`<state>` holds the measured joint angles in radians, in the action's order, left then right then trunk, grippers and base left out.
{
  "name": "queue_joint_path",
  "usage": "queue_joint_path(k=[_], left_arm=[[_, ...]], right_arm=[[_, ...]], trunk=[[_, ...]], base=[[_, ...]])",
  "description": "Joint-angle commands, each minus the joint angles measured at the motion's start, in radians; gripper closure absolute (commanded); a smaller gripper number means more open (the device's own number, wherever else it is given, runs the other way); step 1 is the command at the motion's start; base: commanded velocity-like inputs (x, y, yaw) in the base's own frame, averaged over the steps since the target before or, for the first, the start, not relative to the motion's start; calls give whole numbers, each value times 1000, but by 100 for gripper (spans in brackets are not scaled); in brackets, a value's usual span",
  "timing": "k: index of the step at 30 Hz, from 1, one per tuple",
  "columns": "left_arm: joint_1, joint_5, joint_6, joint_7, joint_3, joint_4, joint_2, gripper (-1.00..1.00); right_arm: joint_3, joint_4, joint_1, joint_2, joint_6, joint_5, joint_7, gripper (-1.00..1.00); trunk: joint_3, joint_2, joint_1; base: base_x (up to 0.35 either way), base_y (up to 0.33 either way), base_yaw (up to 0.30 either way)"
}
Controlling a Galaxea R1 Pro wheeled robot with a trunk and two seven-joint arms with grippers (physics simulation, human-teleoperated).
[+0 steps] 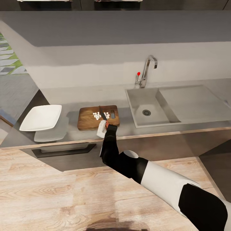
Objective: In the kitchen, take the Vidalia onion out of the sink, dice it on the chopping board with the paring knife, put the diced onion into the bowl on the countertop, then place both the paring knife and the chopping board into the sink.
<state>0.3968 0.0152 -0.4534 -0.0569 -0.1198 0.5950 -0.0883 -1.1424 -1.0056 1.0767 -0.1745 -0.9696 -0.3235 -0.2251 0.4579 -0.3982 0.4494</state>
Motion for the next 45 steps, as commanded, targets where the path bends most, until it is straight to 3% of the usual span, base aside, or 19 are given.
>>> queue_joint_path(k=[1,2,3,4,5,7,8,11,13,16,21,27,33,38,41,45], left_arm=[[1,2,-1,-6,-6,2,-1,-100],[1,2,-1,-6,-6,2,-1,-100],[1,2,-1,-6,-6,2,-1,-100],[1,2,-1,-6,-6,2,-1,-100],[1,2,-1,-6,-6,2,-1,-100],[1,2,-1,-6,-6,2,-1,-100],[1,2,-1,-6,-6,2,-1,-100],[1,2,-1,-6,-6,2,-1,-100],[1,2,-1,-6,-6,2,-1,-100],[1,2,-1,-6,-6,2,-1,-100],[1,2,-1,-5,-6,2,-2,-100],[1,0,-1,-3,-6,2,-2,-100],[1,2,-2,-4,-6,-14,-2,-100],[1,3,-2,-4,-6,-18,-2,-100],[0,2,-2,-4,-6,-25,-2,-100],[-2,3,-2,-4,-6,-37,-2,-100]], right_arm=[[23,-4,2,0,3,9,-29,100],[53,-5,2,0,10,10,-47,100],[126,-9,2,0,27,10,-78,100],[219,-22,2,0,49,11,-102,100],[285,-36,2,0,64,11,-111,100],[478,-99,2,0,88,14,-117,100],[540,-121,2,0,91,18,-111,100],[772,-200,2,0,93,47,-1,100],[879,-220,2,0,90,53,83,100],[918,-225,2,0,88,60,150,100],[934,-225,2,127,88,163,345,100],[935,-189,1,222,89,198,496,100],[934,-194,-82,233,102,196,518,100],[937,-183,-105,237,160,196,522,100],[973,-185,-110,276,170,202,539,100],[987,-189,-110,289,170,207,590,100]], trunk=[[1,-2,1],[1,-2,1],[1,-2,1],[1,-2,1],[1,-2,1],[1,-2,1],[1,-2,1],[1,-2,1],[1,-2,1],[1,-2,1],[1,-2,1],[1,-2,1],[1,-2,1],[1,-2,1],[1,-2,1],[1,-2,1]], base=[[0,0,0],[0,0,0],[0,0,0],[0,0,0],[0,0,0],[0,0,0],[0,0,0],[0,0,0],[0,0,0],[0,0,0],[0,0,0],[0,0,0],[0,0,0],[110,-103,0],[223,-197,0],[247,-199,0]])
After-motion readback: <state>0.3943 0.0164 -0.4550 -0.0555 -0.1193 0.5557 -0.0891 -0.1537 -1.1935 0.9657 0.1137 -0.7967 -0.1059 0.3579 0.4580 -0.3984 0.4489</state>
